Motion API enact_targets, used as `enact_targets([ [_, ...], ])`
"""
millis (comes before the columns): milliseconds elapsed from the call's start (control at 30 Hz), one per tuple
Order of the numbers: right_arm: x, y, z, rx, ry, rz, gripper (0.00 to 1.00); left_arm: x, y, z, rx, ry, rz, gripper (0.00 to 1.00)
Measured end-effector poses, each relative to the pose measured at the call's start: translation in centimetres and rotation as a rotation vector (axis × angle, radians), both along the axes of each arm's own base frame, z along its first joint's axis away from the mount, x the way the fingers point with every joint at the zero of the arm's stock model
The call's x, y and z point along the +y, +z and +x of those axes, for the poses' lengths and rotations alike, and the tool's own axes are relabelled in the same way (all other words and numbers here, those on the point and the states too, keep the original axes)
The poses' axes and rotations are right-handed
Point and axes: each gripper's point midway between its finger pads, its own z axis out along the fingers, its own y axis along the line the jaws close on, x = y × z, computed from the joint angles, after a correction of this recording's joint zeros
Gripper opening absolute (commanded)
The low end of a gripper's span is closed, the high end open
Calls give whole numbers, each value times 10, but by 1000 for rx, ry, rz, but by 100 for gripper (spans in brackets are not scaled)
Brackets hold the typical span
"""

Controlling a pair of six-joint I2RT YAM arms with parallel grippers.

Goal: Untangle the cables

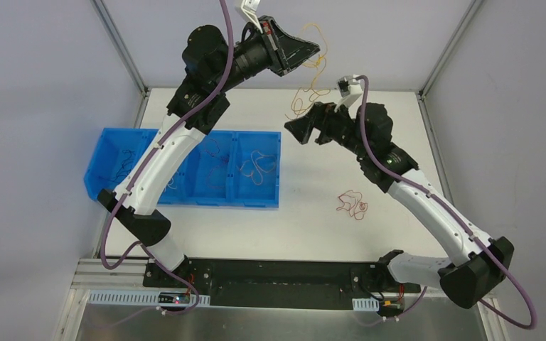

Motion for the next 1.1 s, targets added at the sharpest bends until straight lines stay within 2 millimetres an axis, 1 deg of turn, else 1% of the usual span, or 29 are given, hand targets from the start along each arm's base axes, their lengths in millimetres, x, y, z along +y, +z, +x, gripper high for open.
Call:
enact_targets([
  [67,2,3,14,2,-48,11,99,0,-1,1,4,6,1,0],
  [133,3,7,29,2,-102,31,99,1,-1,2,6,11,2,0],
  [167,4,9,35,0,-121,40,98,1,-1,3,6,16,3,0],
  [200,5,10,41,-4,-140,52,91,1,-2,3,5,19,4,0],
  [333,9,12,57,-17,-175,72,51,2,-6,5,9,32,19,0],
  [367,11,12,61,-18,-177,76,32,2,-7,5,12,34,24,0],
  [433,13,8,65,-21,-179,70,4,4,-10,6,19,45,32,0],
  [467,14,6,66,-21,-176,64,0,6,-11,6,21,52,37,0],
  [567,14,-8,68,-33,-162,30,0,12,-13,6,2,77,64,0],
  [633,11,-29,65,-23,-138,-14,0,24,-11,9,-26,114,83,0],
  [700,4,-65,59,11,-111,-86,0,44,-4,14,-70,174,101,0],
  [733,-1,-86,55,39,-101,-125,0,58,2,19,-93,212,105,0],
  [767,-6,-102,51,63,-93,-157,0,71,5,24,-105,247,107,0],
  [800,-12,-120,47,91,-84,-190,0,90,9,32,-115,296,116,0],
  [833,-15,-132,42,103,-67,-210,0,106,5,38,-100,336,139,0],
  [867,-17,-137,37,104,-47,-223,0,120,-2,45,-79,368,163,0],
  [900,-18,-136,32,93,-28,-229,0,132,-8,53,-60,398,183,0],
  [1000,-21,-127,22,60,8,-231,0,159,-23,68,-16,455,222,0],
  [1100,-20,-118,14,49,49,-225,0,177,-33,70,10,465,244,0],
])
